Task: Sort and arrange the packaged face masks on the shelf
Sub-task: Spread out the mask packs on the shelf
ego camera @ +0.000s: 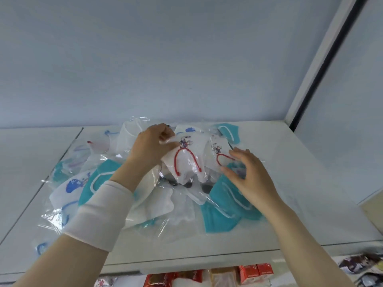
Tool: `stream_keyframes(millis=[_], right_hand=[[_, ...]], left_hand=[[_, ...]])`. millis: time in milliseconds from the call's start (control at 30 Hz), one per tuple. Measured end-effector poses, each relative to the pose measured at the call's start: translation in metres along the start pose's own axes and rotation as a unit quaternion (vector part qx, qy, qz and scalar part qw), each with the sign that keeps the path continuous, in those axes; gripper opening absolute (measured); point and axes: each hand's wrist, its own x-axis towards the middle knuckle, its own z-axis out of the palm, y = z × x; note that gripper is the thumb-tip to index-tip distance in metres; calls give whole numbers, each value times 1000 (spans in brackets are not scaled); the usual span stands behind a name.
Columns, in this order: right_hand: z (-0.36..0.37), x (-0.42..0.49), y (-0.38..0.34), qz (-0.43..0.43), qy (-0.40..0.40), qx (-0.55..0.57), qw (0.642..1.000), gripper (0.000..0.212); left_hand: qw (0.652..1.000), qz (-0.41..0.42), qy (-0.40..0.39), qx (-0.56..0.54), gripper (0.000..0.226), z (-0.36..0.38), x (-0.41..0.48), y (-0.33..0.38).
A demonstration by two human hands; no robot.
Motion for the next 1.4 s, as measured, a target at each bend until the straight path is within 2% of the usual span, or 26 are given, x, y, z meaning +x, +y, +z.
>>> stream_keyframes(millis=[67, 133, 233, 333, 367, 533, 700, 833, 900, 967, 1033, 1100, 1167, 1267, 1300, 1400], right_hand=[[-9, 8, -11, 10, 29, 57, 998, 49], [-13, 20, -22, 32, 46, 106, 993, 46], [-8, 45, -21, 52, 48, 26, 997, 63], [4, 61, -8, 121, -39, -53, 990, 90], [8, 64, -4, 134, -55, -61, 988, 93], [14, 79, 1, 124, -9, -42, 991, 81], [6, 90, -5, 121, 63, 150, 979, 49], [-5, 96, -15, 116, 94, 316, 937, 34], [-13, 97, -23, 85, 124, 387, 910, 29], [-22, 97, -36, 39, 117, 419, 900, 30], [-26, 94, -51, -19, 55, 403, 914, 33], [-24, 94, -66, -90, 19, 306, 948, 37], [-17, 96, -75, -144, 22, 206, 968, 42], [-2, 97, -82, -184, 44, 123, 974, 50], [2, 97, -85, -193, 54, 108, 974, 52], [10, 99, -89, -223, 65, 89, 969, 58]], left_hand=[[992, -17, 4, -129, 18, -10, 7, 0], [977, -27, 16, -212, 15, -17, 14, -1], [964, -61, 77, -248, 15, -21, 22, -4], [921, -142, 100, -349, 5, -19, 18, -8], [911, -161, 97, -366, 11, -18, 14, -10], [905, -185, 112, -367, 14, -13, -1, -14], [900, -201, 150, -356, 13, -14, -3, -12], [910, -199, 175, -319, 12, -18, -6, -17], [922, -182, 173, -294, 10, -20, -6, -18], [935, -163, 143, -282, 13, -21, -7, -14], [939, -134, 104, -298, 15, -18, -10, -7], [937, -103, 69, -327, 16, -14, -16, 4], [923, -93, 39, -372, 13, -10, -23, 14], [897, -101, 11, -430, 14, -5, -34, 24], [897, -99, 2, -432, 17, -4, -35, 25], [923, -105, 8, -370, 30, -4, -33, 19]])
